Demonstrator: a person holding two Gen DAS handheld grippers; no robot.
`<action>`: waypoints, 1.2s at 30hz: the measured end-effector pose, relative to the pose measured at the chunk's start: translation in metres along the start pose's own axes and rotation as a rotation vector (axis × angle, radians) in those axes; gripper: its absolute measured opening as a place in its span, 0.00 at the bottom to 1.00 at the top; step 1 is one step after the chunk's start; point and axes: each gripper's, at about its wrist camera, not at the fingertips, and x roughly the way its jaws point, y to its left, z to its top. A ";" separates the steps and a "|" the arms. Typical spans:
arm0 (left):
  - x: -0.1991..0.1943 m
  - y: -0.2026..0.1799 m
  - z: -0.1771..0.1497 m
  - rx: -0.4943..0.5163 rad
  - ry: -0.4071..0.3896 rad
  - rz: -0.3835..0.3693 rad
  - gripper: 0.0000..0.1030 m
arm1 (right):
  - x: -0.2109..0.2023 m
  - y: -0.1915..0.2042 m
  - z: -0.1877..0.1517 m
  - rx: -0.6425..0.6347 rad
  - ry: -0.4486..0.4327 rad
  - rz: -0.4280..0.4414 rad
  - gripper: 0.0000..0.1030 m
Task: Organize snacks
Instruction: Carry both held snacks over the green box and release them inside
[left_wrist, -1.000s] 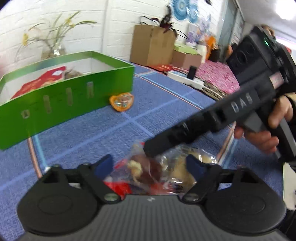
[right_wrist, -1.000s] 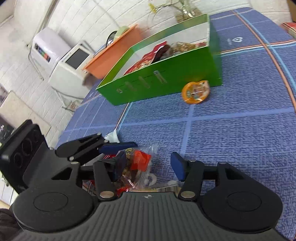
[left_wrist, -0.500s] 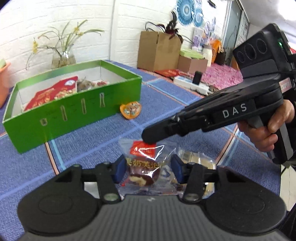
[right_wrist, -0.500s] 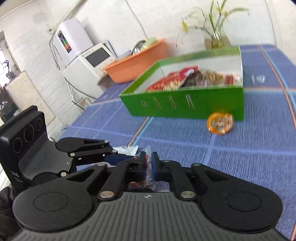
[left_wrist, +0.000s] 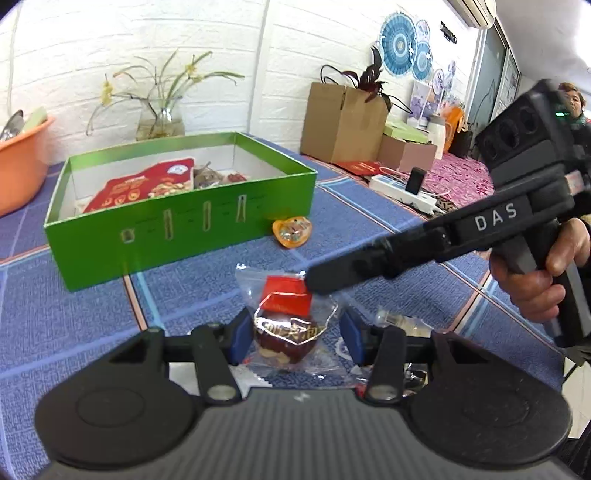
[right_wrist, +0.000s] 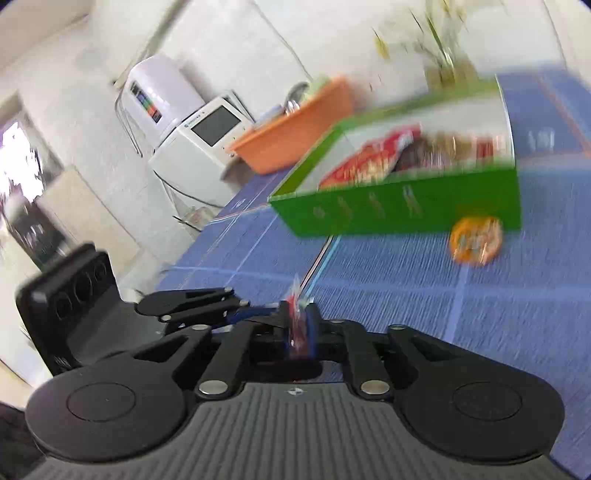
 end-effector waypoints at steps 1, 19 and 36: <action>-0.001 0.000 -0.001 0.004 -0.008 0.000 0.47 | 0.002 -0.003 -0.001 0.028 0.024 0.006 0.54; -0.013 0.004 0.066 0.146 -0.192 0.131 0.47 | -0.014 0.050 0.051 -0.360 -0.170 -0.086 0.23; 0.087 0.061 0.090 -0.015 -0.203 0.306 0.72 | 0.033 -0.052 0.096 0.043 -0.354 -0.125 0.20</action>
